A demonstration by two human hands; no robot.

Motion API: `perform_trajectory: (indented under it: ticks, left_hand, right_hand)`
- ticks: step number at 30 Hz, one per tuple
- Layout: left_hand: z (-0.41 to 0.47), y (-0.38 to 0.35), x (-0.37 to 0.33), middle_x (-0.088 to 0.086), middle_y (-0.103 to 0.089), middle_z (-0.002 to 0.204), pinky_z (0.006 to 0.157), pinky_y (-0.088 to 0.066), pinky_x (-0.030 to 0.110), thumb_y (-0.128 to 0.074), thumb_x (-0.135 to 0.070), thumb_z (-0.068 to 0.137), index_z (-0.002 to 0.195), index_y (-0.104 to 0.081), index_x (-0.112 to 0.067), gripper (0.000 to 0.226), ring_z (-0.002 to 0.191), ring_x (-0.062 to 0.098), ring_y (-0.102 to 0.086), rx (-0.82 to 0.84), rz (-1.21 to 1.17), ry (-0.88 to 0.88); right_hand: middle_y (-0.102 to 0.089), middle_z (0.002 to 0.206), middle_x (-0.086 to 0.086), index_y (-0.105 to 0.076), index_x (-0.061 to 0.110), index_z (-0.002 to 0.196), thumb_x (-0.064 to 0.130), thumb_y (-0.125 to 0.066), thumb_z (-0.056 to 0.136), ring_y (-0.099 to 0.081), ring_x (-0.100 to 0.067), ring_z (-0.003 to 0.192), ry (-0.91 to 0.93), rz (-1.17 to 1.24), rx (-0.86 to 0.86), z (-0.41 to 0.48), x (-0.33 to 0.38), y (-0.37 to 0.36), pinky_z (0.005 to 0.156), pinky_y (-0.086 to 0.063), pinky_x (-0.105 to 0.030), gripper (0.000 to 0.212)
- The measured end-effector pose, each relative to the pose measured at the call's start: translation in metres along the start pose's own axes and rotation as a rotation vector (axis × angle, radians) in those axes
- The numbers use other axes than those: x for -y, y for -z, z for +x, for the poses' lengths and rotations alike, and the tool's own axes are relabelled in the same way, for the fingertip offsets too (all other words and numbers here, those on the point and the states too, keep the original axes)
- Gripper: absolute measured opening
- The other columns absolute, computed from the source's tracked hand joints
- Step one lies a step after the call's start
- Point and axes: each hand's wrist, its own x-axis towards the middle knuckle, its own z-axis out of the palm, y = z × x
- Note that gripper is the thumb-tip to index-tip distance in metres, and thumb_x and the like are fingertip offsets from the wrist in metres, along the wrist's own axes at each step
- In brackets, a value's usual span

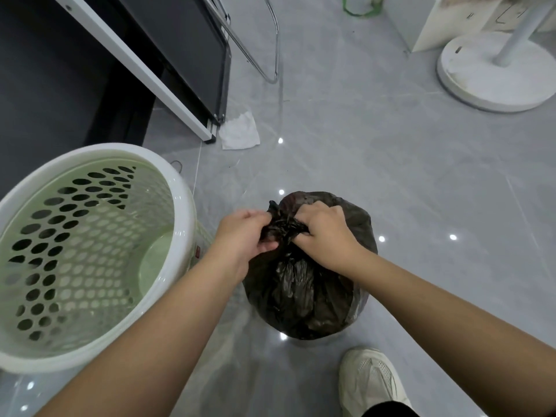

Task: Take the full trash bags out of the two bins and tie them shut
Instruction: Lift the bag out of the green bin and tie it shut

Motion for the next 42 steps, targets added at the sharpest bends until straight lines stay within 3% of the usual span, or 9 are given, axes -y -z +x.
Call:
perform_trajectory:
  ticks: [5,10,17,20,24,30,35,39,42]
  left_hand:
    - [-0.021,0.014,-0.005,-0.009,-0.042,0.137,0.111,-0.028,0.034,-0.053,-0.028,0.087,0.139,-0.035,-0.023,0.055,0.131,0.01,-0.034,0.03,1.075,-1.014]
    - [-0.004,0.007,0.013,0.002,-0.056,0.124,0.116,-0.013,0.056,-0.05,-0.029,0.087,0.143,-0.032,-0.011,0.062,0.125,0.023,-0.046,0.031,1.795,-1.042]
    - [-0.002,-0.009,-0.002,-0.002,-0.048,0.055,0.052,-0.033,0.028,-0.037,-0.01,0.09,0.064,-0.049,-0.013,0.029,0.048,0.015,-0.044,0.15,0.783,-0.147]
    - [-0.012,-0.006,-0.004,-0.005,-0.046,0.047,0.049,-0.033,0.023,-0.032,-0.013,0.093,0.069,-0.054,-0.014,0.032,0.03,0.007,-0.029,0.253,-0.065,0.24]
    - [-0.027,-0.009,0.004,-0.001,-0.068,0.087,0.045,-0.041,0.017,-0.043,-0.018,0.097,0.104,-0.064,-0.009,0.024,0.036,0.004,-0.038,0.25,-0.368,0.08]
    - [-0.01,0.013,-0.003,-0.01,-0.061,0.05,0.062,-0.044,0.005,-0.047,-0.018,0.097,0.121,-0.063,-0.025,0.03,0.047,0.007,-0.057,-0.053,0.651,-0.61]
    - [-0.016,0.013,0.012,-0.008,-0.047,0.139,0.099,-0.04,0.029,-0.045,-0.029,0.088,0.141,-0.036,-0.025,0.053,0.121,0.011,-0.048,0.168,1.132,-0.955]
    - [-0.005,0.015,0.024,-0.004,-0.061,0.109,0.081,-0.04,0.035,-0.041,-0.049,0.088,0.136,-0.042,-0.018,0.057,0.101,0.02,-0.054,0.026,1.66,-1.085]
    - [0.008,0.01,0.018,-0.007,-0.058,0.076,0.073,-0.031,0.033,-0.045,-0.034,0.093,0.082,-0.059,-0.026,0.019,0.077,0.015,-0.053,0.17,1.399,-0.789]
  right_hand:
    - [-0.044,0.054,0.006,-0.04,0.018,0.057,0.016,-0.048,0.082,-0.049,-0.021,0.063,-0.074,0.016,0.139,0.002,-0.004,0.007,0.095,-0.034,-0.043,0.026]
    - [-0.046,0.056,0.006,-0.044,0.017,0.06,0.02,-0.048,0.083,-0.052,-0.024,0.069,-0.074,-0.056,0.206,0.002,0.004,0.009,0.093,-0.035,-0.042,0.024]
    - [-0.047,0.076,0.009,-0.044,0.024,0.063,0.032,-0.054,0.085,-0.046,-0.015,0.083,0.011,-0.067,-0.024,-0.007,0.007,-0.002,0.081,-0.027,-0.036,0.025]
    - [-0.051,0.099,0.01,-0.06,0.027,0.082,0.039,-0.055,0.088,-0.044,-0.012,0.104,-0.014,0.088,-0.044,-0.009,0.002,-0.001,0.1,-0.022,-0.042,0.014]
    - [-0.049,0.123,0.01,-0.065,0.028,0.107,0.04,-0.05,0.092,-0.035,-0.012,0.125,-0.035,0.136,-0.003,-0.007,0.001,-0.001,0.113,-0.006,-0.051,0.025]
    - [-0.047,0.124,0.007,-0.066,0.018,0.104,0.037,-0.047,0.095,-0.033,-0.015,0.123,-0.073,0.123,0.14,-0.018,-0.015,-0.007,0.113,-0.008,-0.048,0.029]
    - [-0.044,0.115,0.004,-0.062,0.01,0.1,0.028,-0.041,0.096,-0.037,-0.018,0.115,-0.05,0.052,0.157,-0.011,-0.014,-0.002,0.106,-0.017,-0.045,0.027]
    - [-0.042,0.11,0.006,-0.062,0.012,0.098,0.029,-0.04,0.096,-0.037,-0.017,0.112,0.007,0.005,0.174,-0.012,-0.011,-0.007,0.105,-0.018,-0.044,0.028]
    - [-0.046,0.113,0.006,-0.064,0.019,0.099,0.035,-0.046,0.094,-0.037,-0.016,0.115,0.025,-0.002,0.126,-0.013,-0.013,-0.006,0.109,-0.013,-0.046,0.024]
